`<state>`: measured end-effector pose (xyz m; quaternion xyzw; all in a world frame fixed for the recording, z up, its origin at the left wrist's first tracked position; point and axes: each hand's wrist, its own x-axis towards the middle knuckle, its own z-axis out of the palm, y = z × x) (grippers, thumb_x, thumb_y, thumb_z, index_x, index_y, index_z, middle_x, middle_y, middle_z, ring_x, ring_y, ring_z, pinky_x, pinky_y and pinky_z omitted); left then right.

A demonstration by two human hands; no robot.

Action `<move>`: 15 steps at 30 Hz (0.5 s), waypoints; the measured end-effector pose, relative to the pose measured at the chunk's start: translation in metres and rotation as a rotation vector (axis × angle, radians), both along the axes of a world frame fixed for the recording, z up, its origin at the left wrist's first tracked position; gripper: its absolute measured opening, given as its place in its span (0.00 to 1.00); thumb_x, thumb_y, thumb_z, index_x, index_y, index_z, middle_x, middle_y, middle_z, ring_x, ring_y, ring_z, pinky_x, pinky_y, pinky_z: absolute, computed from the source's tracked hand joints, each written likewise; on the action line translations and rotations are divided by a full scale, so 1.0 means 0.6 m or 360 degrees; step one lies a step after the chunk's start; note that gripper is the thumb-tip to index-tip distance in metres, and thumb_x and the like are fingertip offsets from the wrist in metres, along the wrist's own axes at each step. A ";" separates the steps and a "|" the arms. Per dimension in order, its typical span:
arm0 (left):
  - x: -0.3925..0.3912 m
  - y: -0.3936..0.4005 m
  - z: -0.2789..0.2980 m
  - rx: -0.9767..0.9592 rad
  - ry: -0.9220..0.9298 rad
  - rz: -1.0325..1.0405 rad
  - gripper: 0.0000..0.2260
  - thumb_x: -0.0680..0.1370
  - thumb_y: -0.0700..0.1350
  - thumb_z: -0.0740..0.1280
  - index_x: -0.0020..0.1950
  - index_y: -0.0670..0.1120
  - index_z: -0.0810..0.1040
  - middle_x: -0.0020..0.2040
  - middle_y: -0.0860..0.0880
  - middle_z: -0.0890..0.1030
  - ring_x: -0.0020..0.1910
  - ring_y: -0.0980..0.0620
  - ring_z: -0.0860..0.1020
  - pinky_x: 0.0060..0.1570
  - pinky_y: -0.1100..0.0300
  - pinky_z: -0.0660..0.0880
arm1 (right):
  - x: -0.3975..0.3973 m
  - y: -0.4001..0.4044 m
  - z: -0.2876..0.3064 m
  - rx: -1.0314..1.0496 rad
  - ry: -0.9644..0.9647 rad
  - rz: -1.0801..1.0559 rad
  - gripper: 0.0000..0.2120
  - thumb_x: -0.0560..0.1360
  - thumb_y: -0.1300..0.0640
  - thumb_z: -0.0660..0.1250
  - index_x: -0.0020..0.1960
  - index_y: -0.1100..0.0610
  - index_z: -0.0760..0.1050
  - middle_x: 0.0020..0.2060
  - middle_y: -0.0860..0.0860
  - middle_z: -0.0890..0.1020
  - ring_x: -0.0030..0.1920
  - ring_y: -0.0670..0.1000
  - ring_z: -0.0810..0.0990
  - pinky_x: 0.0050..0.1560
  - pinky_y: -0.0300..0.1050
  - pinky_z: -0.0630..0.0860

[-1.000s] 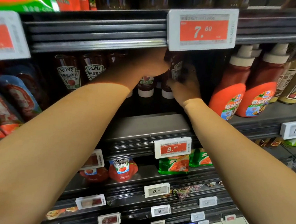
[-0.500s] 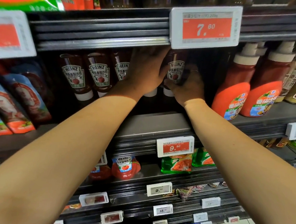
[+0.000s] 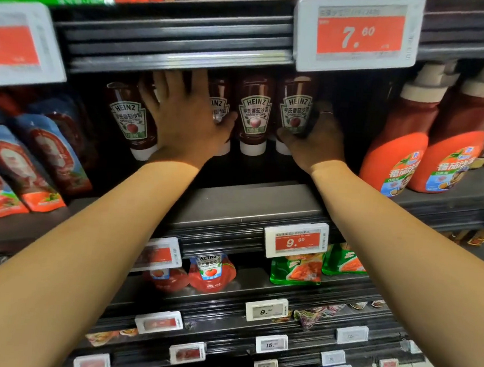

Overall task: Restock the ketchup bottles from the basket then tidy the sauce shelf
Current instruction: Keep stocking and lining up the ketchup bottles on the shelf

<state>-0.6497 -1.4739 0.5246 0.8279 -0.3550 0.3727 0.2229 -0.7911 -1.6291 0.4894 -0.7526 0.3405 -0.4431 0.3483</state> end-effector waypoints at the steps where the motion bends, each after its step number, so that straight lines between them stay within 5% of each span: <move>1: 0.011 0.011 -0.006 0.0023 0.0050 0.0045 0.46 0.69 0.67 0.70 0.80 0.47 0.58 0.78 0.34 0.59 0.77 0.28 0.56 0.71 0.28 0.50 | 0.001 0.000 0.000 -0.0025 0.0012 -0.0004 0.32 0.68 0.56 0.80 0.67 0.60 0.71 0.61 0.56 0.81 0.60 0.54 0.80 0.59 0.47 0.78; 5: 0.021 0.028 -0.035 0.0082 0.0275 0.0043 0.48 0.69 0.70 0.69 0.81 0.54 0.52 0.81 0.38 0.48 0.79 0.31 0.45 0.70 0.24 0.49 | 0.004 -0.002 -0.003 -0.0052 0.0016 -0.0028 0.31 0.69 0.56 0.79 0.67 0.60 0.71 0.61 0.56 0.80 0.60 0.54 0.80 0.55 0.40 0.74; 9: 0.021 0.029 -0.039 0.0007 0.0280 -0.0007 0.43 0.71 0.66 0.70 0.80 0.55 0.55 0.81 0.39 0.50 0.79 0.33 0.47 0.69 0.23 0.52 | 0.005 0.001 -0.003 -0.0063 0.0030 -0.0035 0.31 0.69 0.55 0.79 0.67 0.59 0.70 0.61 0.57 0.80 0.60 0.54 0.80 0.51 0.37 0.70; 15: 0.050 0.063 -0.031 -0.0528 0.0561 0.0089 0.53 0.66 0.63 0.76 0.82 0.47 0.50 0.80 0.36 0.50 0.79 0.34 0.51 0.75 0.35 0.54 | 0.002 0.005 -0.001 -0.0059 0.0053 -0.0024 0.31 0.71 0.55 0.78 0.69 0.60 0.69 0.63 0.57 0.79 0.63 0.55 0.78 0.60 0.42 0.74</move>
